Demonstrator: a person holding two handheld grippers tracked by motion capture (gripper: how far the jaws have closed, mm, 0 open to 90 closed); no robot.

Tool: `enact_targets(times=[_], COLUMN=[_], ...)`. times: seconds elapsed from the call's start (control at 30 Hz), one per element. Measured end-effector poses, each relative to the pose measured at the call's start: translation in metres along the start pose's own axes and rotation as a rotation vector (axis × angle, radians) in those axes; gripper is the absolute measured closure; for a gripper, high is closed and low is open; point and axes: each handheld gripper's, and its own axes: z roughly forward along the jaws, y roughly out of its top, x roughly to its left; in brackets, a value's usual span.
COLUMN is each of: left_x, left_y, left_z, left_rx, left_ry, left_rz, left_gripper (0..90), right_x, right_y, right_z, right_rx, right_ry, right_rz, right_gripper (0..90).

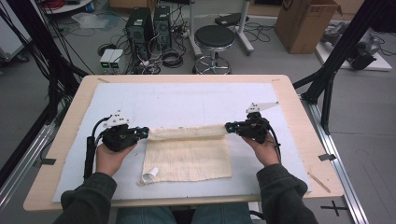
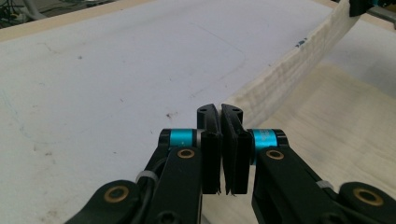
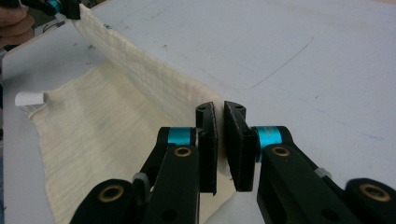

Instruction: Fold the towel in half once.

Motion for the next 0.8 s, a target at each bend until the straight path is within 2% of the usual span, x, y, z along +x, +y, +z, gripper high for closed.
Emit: enact_targets(times=[0.2, 0.3, 0.33, 0.4, 0.63, 0.8], left_x=[-0.007, -0.011, -0.013, -0.014, -0.02, -0.025], left_y=[-0.016, -0.022, -0.023, -0.024, -0.036, -0.044], left_z=[-0.003, -0.004, -0.004, -0.005, -0.009, -0.011], left_rx=[0.019, 0.041, 0.052, 0.056, 0.062, 0.078], left_ry=[-0.016, -0.023, -0.018, -0.022, -0.04, -0.054], left_rz=[0.0, 0.016, 0.037, 0.049, 0.034, 0.046], left_gripper=[86.1, 86.1, 86.1, 86.1, 86.1, 86.1], right_x=[0.011, 0.015, 0.017, 0.018, 0.026, 0.033], right_y=[-0.011, -0.016, -0.019, -0.022, -0.033, -0.038], right_z=[-0.001, -0.002, -0.002, -0.002, -0.003, -0.003], right_rx=[0.011, 0.022, 0.029, 0.031, 0.04, 0.052], right_ry=[0.018, 0.022, 0.026, 0.028, 0.039, 0.048], right_rz=[-0.018, -0.02, -0.022, -0.026, -0.034, -0.053], right_gripper=[83.5, 83.4, 83.5, 83.4, 83.2, 83.1])
